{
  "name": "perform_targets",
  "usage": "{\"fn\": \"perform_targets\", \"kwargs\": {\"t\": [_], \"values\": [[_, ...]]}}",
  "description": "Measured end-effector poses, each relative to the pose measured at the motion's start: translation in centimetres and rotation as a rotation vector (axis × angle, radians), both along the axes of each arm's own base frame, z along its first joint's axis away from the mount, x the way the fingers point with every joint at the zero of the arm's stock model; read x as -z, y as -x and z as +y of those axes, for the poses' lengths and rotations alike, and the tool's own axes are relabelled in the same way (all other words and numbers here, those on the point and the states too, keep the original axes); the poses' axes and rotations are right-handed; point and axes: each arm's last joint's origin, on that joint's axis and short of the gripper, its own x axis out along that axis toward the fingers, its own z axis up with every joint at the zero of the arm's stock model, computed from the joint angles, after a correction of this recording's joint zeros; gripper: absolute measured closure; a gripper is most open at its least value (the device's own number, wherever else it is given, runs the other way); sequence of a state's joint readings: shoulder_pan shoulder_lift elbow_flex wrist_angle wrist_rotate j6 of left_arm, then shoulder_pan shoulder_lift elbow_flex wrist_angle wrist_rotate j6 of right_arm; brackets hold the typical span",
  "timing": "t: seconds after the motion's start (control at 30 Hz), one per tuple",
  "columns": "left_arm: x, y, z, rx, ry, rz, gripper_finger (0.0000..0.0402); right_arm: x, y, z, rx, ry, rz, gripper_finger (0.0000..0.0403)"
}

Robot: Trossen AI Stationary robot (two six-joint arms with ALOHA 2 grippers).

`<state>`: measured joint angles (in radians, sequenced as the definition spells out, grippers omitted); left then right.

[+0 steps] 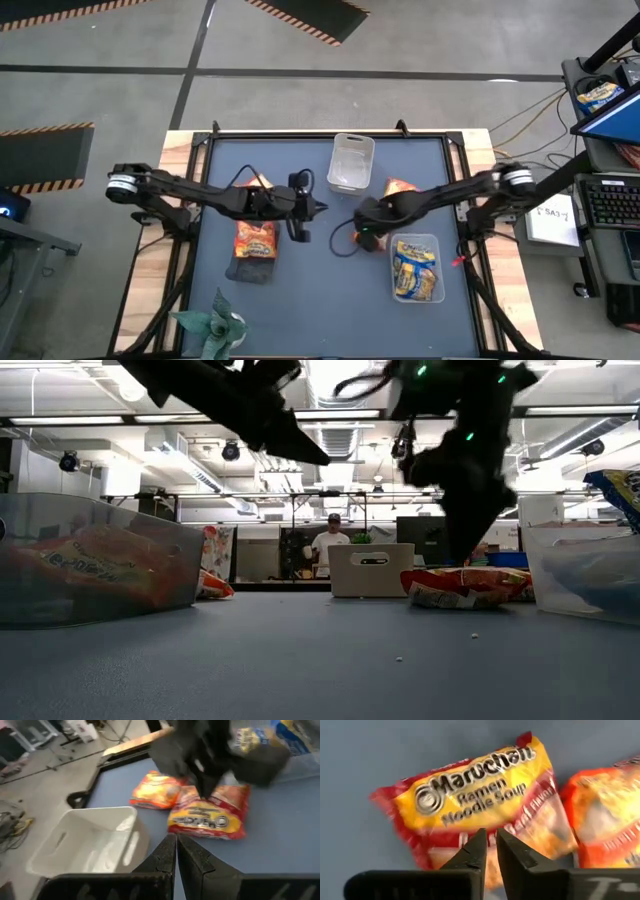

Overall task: Sort Maruchan noodles
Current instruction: Put the red noodle pack into the gray bin

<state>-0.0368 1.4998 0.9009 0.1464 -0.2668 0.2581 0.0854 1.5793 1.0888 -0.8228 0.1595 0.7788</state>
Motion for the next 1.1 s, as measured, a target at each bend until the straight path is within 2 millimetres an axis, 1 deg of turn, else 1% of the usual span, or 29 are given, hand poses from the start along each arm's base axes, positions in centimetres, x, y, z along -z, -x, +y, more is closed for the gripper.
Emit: {"fn": "perform_targets", "kwargs": {"t": [0.07, 0.17, 0.23, 0.3, 0.33, 0.4, 0.5, 0.57, 0.67, 0.8, 0.87, 0.93, 1.0, 1.07, 1.1], "values": [[-0.4, 0.3, 0.0, -0.003, -0.004, -0.005, 0.0402, 0.6, -1.2, 0.1, -0.031, 0.006, 0.018, 0.0384], [-0.9, 0.6, 0.0, 0.0, -0.006, -0.008, 0.0402, 0.7, -3.2, 0.9, -0.117, 0.017, -0.01, 0.0392], [-1.0, 0.9, 0.0, 0.001, -0.006, 0.006, 0.0402, -0.1, -4.4, 1.6, -0.195, 0.038, -0.062, 0.0393], [-0.8, 0.9, 0.0, 0.008, -0.003, 0.023, 0.0402, -1.7, -5.1, 2.0, -0.237, 0.079, -0.115, 0.0394], [-0.7, 1.0, -0.1, 0.02, 0.004, 0.038, 0.0402, -2.4, -5.1, 2.1, -0.25, 0.091, -0.124, 0.0394], [-0.5, 1.1, -0.1, 0.029, 0.023, 0.058, 0.0402, -3.7, -4.4, 2.0, -0.245, 0.108, -0.127, 0.0394], [-0.1, 1.3, -0.2, 0.028, 0.056, 0.092, 0.0402, -4.5, -2.6, 1.3, -0.184, 0.158, -0.061, 0.0394], [0.0, 1.3, -0.3, 0.028, 0.062, 0.104, 0.0402, -4.1, -1.5, 0.6, -0.129, 0.195, 0.015, 0.0394], [0.0, 1.3, -0.5, 0.029, 0.067, 0.104, 0.0402, -2.4, -0.6, -0.2, -0.08, 0.196, 0.068, 0.0394], [0.0, 1.4, -0.6, 0.029, 0.073, 0.107, 0.0402, 0.7, -0.3, -0.4, -0.068, 0.12, 0.117, 0.0394], [0.0, 1.4, -0.6, 0.029, 0.076, 0.106, 0.0402, 1.7, -0.5, -0.3, -0.074, 0.093, 0.098, 0.0394], [0.0, 1.4, -0.6, 0.028, 0.076, 0.105, 0.0402, 1.9, -1.4, 0.1, -0.109, 0.052, -0.003, 0.0394], [0.0, 1.4, -0.6, 0.029, 0.076, 0.104, 0.0402, 1.7, -2.6, 0.7, -0.148, 0.061, -0.128, 0.0394], [0.0, 1.3, -0.6, 0.03, 0.077, 0.101, 0.0402, 1.0, -3.1, 1.2, -0.176, 0.103, -0.198, 0.0394], [0.0, 1.3, -0.6, 0.035, 0.084, 0.104, 0.0402, 0.3, -3.3, 1.2, -0.193, 0.118, -0.222, 0.0394]]}}
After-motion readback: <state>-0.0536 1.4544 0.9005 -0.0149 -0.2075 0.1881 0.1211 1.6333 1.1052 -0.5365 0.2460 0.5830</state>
